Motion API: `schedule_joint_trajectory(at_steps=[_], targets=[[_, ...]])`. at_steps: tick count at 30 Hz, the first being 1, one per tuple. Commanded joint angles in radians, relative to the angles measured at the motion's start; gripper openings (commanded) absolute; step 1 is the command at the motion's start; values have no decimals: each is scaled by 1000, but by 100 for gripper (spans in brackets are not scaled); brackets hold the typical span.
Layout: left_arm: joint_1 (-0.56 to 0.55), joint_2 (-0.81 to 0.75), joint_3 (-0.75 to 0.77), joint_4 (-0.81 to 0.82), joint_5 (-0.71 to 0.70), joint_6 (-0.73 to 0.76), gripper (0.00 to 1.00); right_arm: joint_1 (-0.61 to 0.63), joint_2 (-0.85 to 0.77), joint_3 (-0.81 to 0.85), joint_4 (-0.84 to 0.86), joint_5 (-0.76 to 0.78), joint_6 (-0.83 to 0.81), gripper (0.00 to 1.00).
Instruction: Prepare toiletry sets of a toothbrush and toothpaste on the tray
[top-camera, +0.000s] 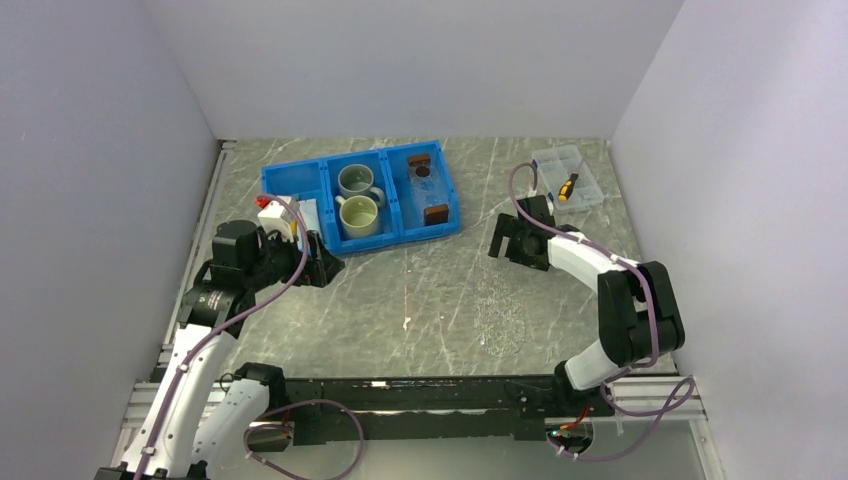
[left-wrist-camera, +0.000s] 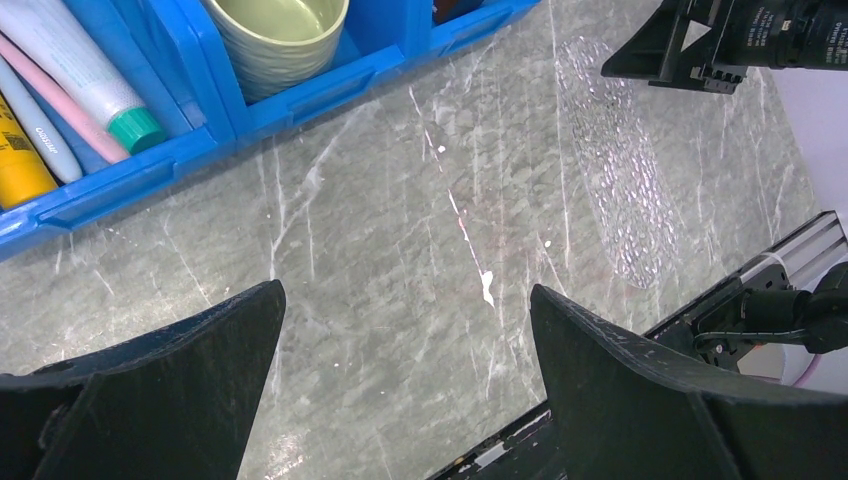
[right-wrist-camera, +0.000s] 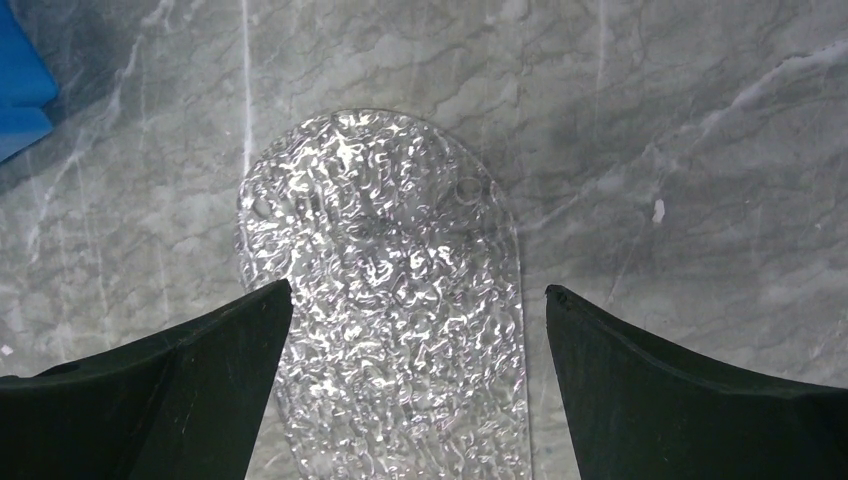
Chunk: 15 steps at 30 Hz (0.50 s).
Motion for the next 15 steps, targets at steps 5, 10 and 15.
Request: schedule_joint_trajectory(at_steps=[5, 10, 15], targets=[[-1, -4, 0, 35, 12, 6, 99, -35, 41, 14, 74, -54, -37, 100], [-3, -2, 0, 36, 13, 6, 99, -38, 65, 22, 85, -88, -40, 100], [-3, -4, 0, 34, 10, 7, 99, -39, 81, 20, 97, -128, -41, 100]])
